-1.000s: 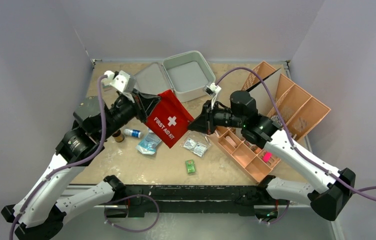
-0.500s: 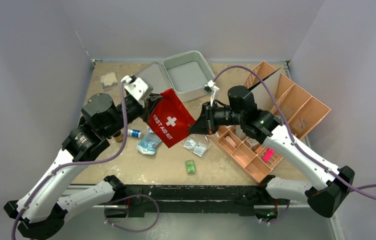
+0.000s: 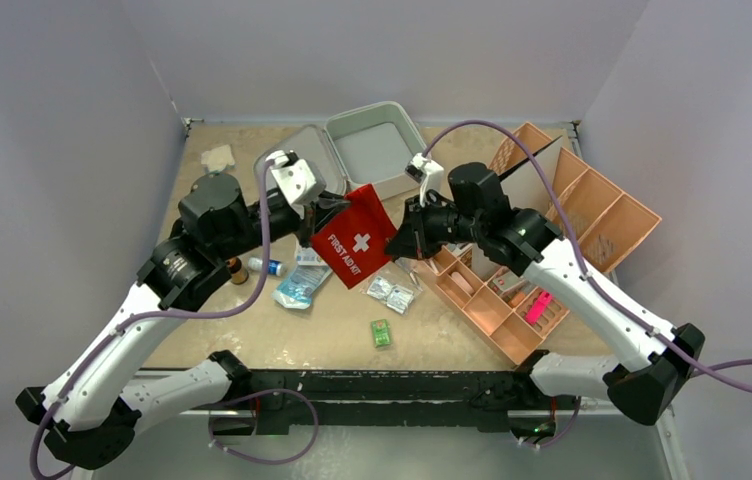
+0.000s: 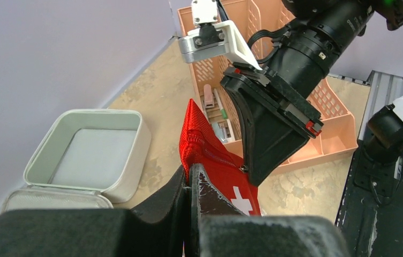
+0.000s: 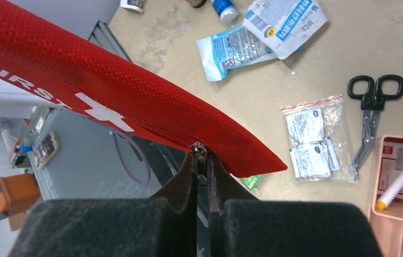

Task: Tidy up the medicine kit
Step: Zip the medicine pouch.

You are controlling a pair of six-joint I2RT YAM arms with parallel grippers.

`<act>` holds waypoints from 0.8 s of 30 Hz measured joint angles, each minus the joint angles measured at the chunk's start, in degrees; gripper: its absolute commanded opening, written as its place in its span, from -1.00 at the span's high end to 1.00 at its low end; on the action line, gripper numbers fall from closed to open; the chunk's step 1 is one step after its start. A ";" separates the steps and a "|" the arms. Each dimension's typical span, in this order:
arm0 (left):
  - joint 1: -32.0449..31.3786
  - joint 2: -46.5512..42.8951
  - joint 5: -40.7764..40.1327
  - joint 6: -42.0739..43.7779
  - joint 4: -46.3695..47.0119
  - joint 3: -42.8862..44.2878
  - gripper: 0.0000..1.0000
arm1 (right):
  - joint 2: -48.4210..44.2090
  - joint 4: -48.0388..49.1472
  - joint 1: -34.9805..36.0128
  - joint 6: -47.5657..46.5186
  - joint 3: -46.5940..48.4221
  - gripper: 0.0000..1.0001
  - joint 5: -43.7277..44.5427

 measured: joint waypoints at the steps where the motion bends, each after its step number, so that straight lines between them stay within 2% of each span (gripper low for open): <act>1: 0.00 0.24 0.31 0.33 -0.11 0.11 1.00 | 0.44 -0.98 0.00 -0.81 0.74 1.00 0.55; 12: 0.02 1.99 -3.82 5.92 -5.07 1.49 1.00 | 1.97 -11.23 0.04 -9.31 5.38 1.00 2.60; 24: 0.76 3.43 -4.57 9.73 -7.02 1.84 1.00 | 4.83 -17.57 0.07 -15.54 4.96 1.00 12.81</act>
